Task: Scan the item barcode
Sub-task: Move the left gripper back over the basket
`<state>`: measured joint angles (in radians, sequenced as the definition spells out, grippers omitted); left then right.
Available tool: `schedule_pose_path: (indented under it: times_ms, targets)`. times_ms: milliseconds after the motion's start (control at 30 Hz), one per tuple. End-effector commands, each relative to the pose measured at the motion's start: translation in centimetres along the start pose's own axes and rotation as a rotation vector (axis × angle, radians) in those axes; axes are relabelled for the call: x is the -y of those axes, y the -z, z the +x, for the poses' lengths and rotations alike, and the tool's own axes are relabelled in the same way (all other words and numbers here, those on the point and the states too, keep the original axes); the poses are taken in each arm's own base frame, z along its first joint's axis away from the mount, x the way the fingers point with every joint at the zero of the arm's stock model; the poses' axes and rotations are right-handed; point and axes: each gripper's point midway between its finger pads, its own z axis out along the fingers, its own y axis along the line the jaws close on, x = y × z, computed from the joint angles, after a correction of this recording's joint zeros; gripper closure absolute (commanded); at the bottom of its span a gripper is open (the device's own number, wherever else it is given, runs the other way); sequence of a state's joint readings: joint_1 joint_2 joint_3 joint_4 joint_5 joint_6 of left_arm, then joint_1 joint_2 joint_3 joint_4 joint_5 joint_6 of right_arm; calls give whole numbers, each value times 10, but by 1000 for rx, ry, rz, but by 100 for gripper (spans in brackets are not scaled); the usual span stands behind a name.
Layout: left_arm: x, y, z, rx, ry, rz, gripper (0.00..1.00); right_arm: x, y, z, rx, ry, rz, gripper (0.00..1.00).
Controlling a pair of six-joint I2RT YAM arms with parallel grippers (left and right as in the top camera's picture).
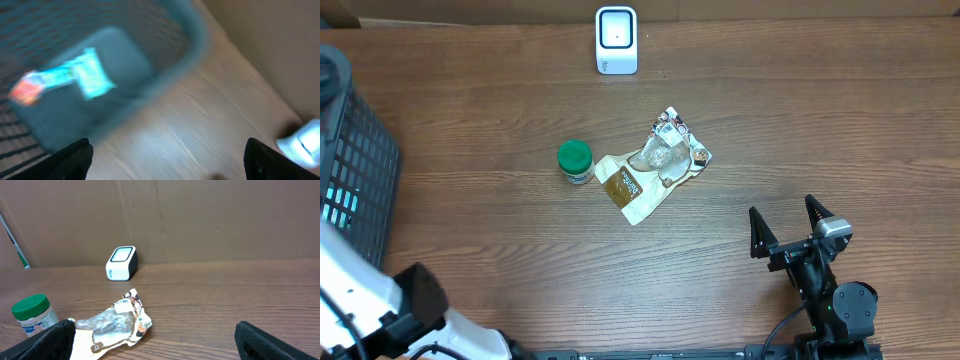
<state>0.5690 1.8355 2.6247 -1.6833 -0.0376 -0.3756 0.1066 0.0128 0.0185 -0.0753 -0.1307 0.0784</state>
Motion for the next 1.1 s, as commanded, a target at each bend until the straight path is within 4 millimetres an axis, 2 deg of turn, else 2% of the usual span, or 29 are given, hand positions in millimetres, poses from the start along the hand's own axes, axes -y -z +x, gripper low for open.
schedule_pose_path:
  times_ms: [0,33,133,400,667,967,1067]
  targets:
    - [-46,-15,-5,-41,153,-79,13,-1,0,2,3,-3,-4,0]
    - [-63,-26,-3,-68,194,-116,12,-1,0,2,3,-3,-4,0]
    - [-89,-47,2,-123,243,-170,11,0,0,2,3,-3,-2,0]
    - [-131,-121,31,-270,274,-268,18,0,0,2,3,-3,0,0]
    - [-141,-187,51,-286,268,-272,26,0,0,2,3,-3,0,0]
    - [-159,-240,65,-217,262,-297,29,0,0,2,3,-3,0,0]
    - [-161,-255,68,-191,257,-287,34,0,0,2,3,-3,0,0]
